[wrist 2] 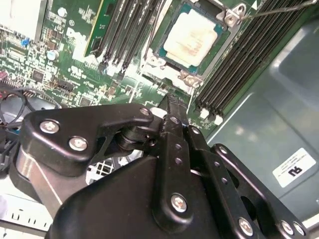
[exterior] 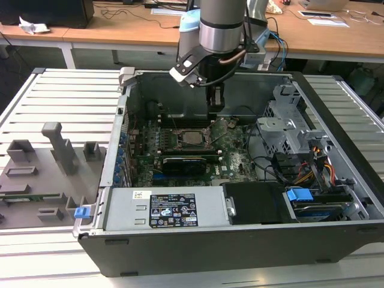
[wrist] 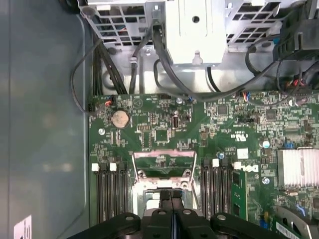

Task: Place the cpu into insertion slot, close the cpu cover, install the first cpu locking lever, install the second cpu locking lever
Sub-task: 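Close the cpu cover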

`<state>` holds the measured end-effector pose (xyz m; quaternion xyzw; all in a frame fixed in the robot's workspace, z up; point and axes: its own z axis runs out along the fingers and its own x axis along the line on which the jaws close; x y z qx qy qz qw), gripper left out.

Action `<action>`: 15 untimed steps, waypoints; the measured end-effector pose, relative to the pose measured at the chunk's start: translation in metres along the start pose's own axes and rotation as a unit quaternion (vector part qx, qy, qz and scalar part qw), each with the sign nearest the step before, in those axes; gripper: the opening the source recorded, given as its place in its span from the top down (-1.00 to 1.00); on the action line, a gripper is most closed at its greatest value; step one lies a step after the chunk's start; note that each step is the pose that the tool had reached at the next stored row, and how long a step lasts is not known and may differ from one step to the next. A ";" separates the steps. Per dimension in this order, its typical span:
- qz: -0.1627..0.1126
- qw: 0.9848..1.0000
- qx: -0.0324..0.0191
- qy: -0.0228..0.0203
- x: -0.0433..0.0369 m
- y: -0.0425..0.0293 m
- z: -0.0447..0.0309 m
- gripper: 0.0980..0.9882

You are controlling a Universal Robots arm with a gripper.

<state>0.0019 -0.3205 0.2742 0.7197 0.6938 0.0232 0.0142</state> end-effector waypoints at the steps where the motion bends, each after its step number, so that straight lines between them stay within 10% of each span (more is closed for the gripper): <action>1: 0.000 1.000 0.000 0.000 0.0000 0.0012 0.0001 0.98; 8: 0.000 1.000 0.000 0.000 0.0004 0.0063 -0.0036 0.98; 15: -0.017 1.000 0.005 0.000 0.0015 0.0293 0.0021 0.98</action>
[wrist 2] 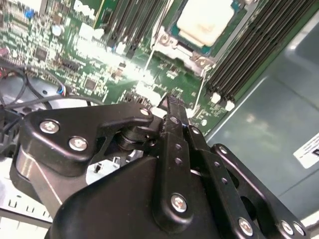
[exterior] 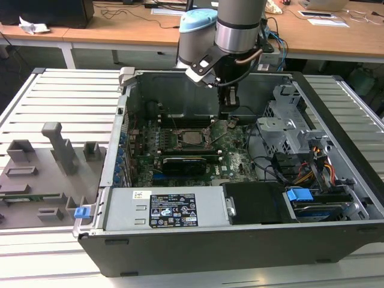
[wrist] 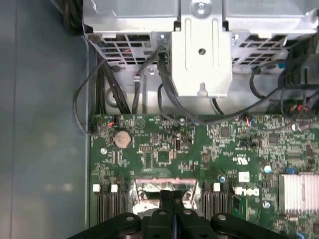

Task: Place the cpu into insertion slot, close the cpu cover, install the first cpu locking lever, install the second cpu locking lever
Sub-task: 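Close the cpu cover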

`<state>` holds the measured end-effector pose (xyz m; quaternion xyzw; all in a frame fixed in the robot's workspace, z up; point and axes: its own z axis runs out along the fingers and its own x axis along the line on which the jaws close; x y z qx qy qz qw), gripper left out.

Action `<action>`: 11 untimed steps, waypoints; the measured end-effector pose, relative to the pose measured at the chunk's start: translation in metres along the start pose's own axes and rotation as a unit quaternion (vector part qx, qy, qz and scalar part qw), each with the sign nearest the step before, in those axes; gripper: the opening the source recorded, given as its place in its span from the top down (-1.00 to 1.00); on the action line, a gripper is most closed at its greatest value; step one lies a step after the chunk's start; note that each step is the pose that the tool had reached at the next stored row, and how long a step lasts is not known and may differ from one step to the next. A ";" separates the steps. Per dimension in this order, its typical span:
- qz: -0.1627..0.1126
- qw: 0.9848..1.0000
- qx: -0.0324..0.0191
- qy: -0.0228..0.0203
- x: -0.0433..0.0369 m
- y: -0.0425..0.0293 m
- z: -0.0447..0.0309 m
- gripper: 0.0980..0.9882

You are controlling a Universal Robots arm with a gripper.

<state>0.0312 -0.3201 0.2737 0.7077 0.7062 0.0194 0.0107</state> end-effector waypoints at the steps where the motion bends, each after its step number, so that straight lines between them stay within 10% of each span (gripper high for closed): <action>1: -0.002 1.000 0.001 0.000 0.0000 0.0030 0.0011 0.98; 11: -0.031 0.999 0.005 -0.001 0.0017 0.0193 0.0099 0.98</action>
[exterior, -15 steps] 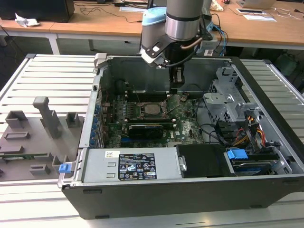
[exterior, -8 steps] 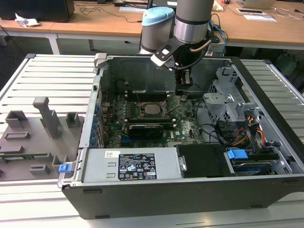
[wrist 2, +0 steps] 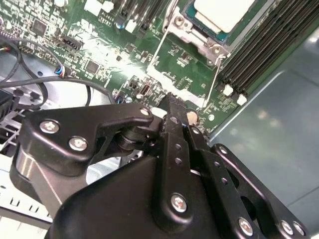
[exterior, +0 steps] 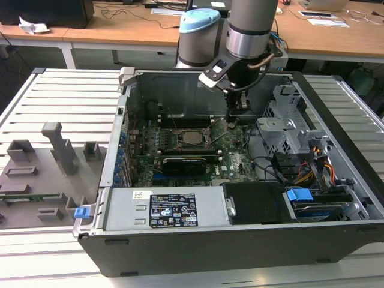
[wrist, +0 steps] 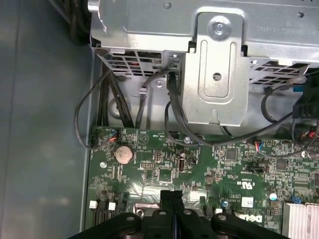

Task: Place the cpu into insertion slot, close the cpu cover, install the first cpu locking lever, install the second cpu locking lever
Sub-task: 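Close the cpu cover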

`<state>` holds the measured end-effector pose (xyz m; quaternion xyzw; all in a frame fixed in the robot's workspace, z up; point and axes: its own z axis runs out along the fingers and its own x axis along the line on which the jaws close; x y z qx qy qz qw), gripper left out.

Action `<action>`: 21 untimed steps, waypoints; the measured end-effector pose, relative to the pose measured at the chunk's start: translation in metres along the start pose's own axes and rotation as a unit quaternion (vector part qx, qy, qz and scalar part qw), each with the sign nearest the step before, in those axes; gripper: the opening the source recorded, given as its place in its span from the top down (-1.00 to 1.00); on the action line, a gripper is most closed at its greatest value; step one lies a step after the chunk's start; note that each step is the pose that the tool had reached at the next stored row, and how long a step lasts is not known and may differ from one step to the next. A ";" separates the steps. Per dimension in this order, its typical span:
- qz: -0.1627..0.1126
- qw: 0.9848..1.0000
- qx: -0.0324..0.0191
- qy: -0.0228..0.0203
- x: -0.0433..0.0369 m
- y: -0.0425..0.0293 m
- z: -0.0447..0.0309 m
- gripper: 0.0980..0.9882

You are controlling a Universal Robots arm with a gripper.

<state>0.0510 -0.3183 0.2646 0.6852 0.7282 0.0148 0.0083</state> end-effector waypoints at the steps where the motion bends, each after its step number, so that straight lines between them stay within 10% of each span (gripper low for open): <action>1: 0.000 1.000 0.000 -0.001 0.0000 0.0008 0.0008 0.98; 11: 0.001 1.000 0.003 -0.006 -0.0006 0.0109 0.0140 0.98; 21: 0.001 1.000 0.003 -0.006 0.0003 -0.0042 0.0144 0.98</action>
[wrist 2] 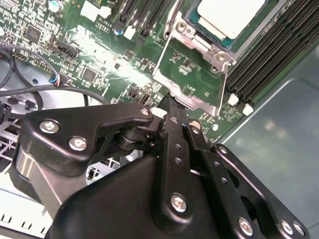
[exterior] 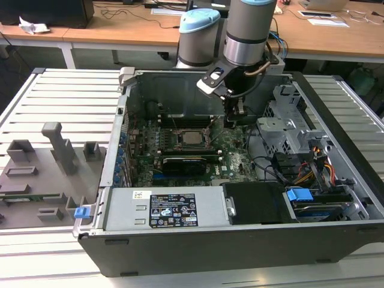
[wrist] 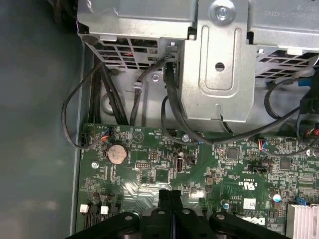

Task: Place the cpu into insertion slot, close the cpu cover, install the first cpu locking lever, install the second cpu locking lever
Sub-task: 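Close the cpu cover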

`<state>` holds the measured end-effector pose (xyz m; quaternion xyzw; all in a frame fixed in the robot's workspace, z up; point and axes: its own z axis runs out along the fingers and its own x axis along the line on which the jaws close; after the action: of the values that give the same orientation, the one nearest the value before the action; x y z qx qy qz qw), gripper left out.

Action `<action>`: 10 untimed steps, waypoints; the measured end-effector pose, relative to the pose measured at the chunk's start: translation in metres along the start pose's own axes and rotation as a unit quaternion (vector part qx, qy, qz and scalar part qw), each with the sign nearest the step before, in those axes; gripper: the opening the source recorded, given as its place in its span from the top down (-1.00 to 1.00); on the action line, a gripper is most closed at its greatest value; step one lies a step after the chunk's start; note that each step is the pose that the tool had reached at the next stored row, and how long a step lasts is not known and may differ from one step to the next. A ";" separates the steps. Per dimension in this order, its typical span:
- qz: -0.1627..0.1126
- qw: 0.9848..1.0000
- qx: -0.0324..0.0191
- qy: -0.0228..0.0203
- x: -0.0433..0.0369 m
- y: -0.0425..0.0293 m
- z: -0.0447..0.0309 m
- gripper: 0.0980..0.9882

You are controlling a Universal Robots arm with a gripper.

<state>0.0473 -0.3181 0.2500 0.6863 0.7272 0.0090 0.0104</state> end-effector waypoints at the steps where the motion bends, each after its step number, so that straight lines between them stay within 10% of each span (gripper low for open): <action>1: 0.000 1.000 0.000 0.000 0.0000 -0.0004 0.0000 0.98; 10: 0.000 1.000 0.000 0.000 0.0003 -0.0049 -0.0001 0.98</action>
<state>0.0424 -0.3181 0.2500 0.6863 0.7272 0.0090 0.0104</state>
